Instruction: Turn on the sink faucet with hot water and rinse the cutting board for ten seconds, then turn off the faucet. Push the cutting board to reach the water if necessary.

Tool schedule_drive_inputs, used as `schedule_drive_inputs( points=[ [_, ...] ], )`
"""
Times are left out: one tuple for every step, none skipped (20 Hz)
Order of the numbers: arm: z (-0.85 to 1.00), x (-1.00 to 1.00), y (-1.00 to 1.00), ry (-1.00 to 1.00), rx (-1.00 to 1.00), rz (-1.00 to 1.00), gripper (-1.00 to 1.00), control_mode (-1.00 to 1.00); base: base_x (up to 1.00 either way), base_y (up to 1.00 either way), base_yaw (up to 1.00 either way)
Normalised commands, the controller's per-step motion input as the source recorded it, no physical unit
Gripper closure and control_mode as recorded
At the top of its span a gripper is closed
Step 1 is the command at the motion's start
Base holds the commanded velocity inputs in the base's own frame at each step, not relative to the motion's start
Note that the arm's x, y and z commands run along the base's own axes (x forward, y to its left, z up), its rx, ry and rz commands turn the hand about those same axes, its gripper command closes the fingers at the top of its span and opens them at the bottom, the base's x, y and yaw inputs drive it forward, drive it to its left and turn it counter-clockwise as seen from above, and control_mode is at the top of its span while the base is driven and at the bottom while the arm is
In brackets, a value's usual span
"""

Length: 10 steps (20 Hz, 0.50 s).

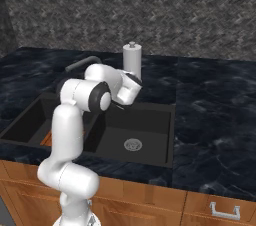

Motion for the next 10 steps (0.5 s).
schedule_drive_inputs(
  points=[
    [-0.24, 0.0, 0.0, -0.05, 0.0, 0.0, -1.0, -1.0, 0.0, 0.0, 0.0],
    [-0.16, 0.0, 0.0, -0.01, 0.0, 0.0, -1.0, -1.0, 0.0, 0.0, 0.0],
    [-0.05, 0.0, 0.0, 0.0, 0.0, 0.0, -1.0, -1.0, 0.0, 0.0, 0.0],
    [-0.05, 0.0, 0.0, 0.0, 0.0, 0.0, -1.0, -1.0, 0.0, 0.0, 0.0],
    [-0.03, 0.0, 0.0, 0.0, 0.0, 0.0, -1.0, -1.0, 0.0, 0.0, 0.0],
    [-0.01, 0.0, 0.0, 0.03, 0.0, 0.0, -1.0, -1.0, 0.0, 0.0, 0.0],
    [0.0, 0.0, 0.0, 0.04, 0.0, 0.0, -1.0, -1.0, 0.0, 0.0, 0.0],
    [-0.05, 0.0, 0.0, 0.05, 0.0, 0.0, -1.0, -1.0, 0.0, 0.0, 0.0],
    [-0.1, 0.0, 0.0, 0.06, 0.0, 0.0, -1.0, -1.0, 0.0, 0.0, 0.0],
    [-0.16, 0.0, 0.0, 0.03, 0.0, 0.0, -1.0, -1.0, 0.0, 0.0, 0.0]
  ],
)
